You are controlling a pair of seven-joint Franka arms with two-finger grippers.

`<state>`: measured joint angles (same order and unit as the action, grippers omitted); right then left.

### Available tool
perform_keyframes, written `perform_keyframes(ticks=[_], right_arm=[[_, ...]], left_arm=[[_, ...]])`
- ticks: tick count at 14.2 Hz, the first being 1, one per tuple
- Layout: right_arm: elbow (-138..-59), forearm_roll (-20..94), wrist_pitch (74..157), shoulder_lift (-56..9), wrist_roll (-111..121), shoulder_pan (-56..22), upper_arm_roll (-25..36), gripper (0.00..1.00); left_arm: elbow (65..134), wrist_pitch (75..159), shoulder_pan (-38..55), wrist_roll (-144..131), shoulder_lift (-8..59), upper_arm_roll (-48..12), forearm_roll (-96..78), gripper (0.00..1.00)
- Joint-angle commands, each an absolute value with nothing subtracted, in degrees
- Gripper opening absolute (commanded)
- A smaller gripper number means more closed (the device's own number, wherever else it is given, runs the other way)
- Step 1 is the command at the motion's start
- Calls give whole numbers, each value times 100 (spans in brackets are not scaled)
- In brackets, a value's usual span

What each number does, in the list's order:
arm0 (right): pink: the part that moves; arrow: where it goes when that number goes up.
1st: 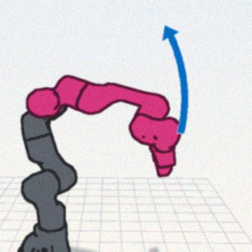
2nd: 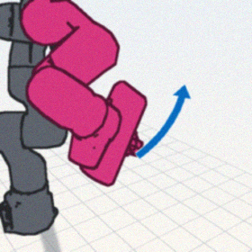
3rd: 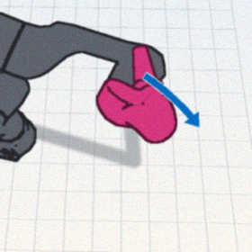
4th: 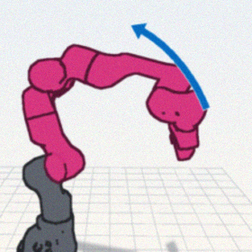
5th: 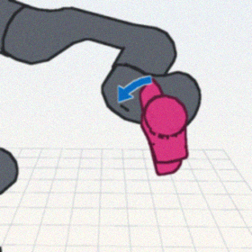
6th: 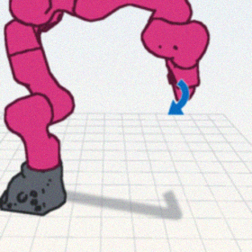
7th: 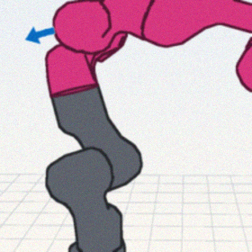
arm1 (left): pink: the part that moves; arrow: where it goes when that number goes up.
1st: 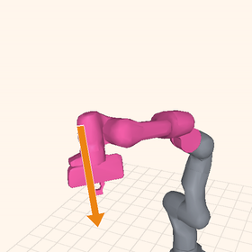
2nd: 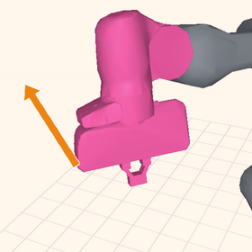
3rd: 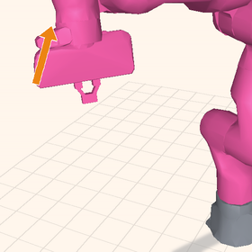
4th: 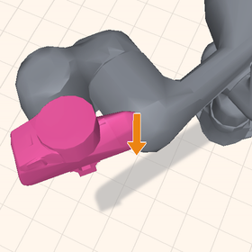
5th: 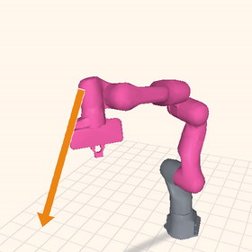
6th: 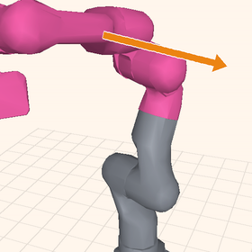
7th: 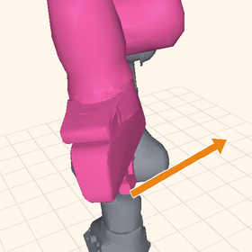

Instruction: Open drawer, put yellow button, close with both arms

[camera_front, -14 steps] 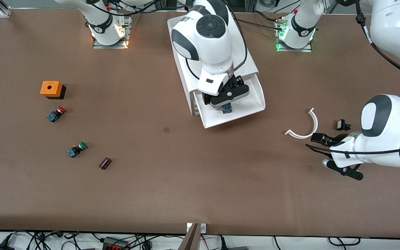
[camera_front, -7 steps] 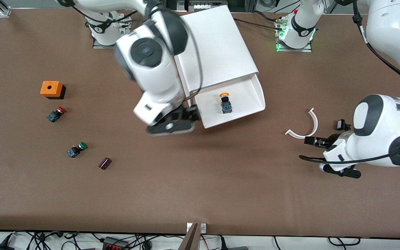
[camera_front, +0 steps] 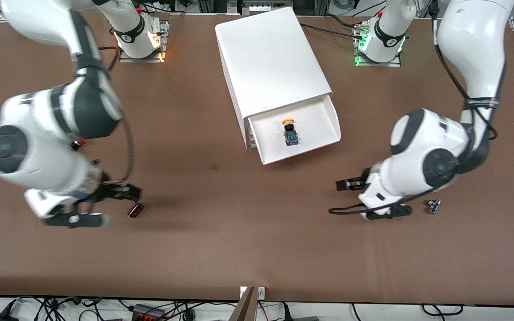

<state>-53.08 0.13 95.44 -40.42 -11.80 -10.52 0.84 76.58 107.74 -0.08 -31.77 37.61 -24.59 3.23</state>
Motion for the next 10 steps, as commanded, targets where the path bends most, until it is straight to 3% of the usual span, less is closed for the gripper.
perform_keyframes(ticks=[1, 8, 10], right_arm=[[-5440, 105, 9064, -3736, -923, -696, -35, 100], [-5519, 132, 8350, -2946, -609, 34, 9, 100], [-6079, 106, 8428, -2472, -195, 140, 17, 100]], left_arm=[[8340, 11135, 192, -3804, 3375, -2540, 501, 100], [9298, 11443, 387, -4729, 2875, -2987, 589, 100], [9526, 11435, 387, -4973, 2717, -3233, 580, 100]])
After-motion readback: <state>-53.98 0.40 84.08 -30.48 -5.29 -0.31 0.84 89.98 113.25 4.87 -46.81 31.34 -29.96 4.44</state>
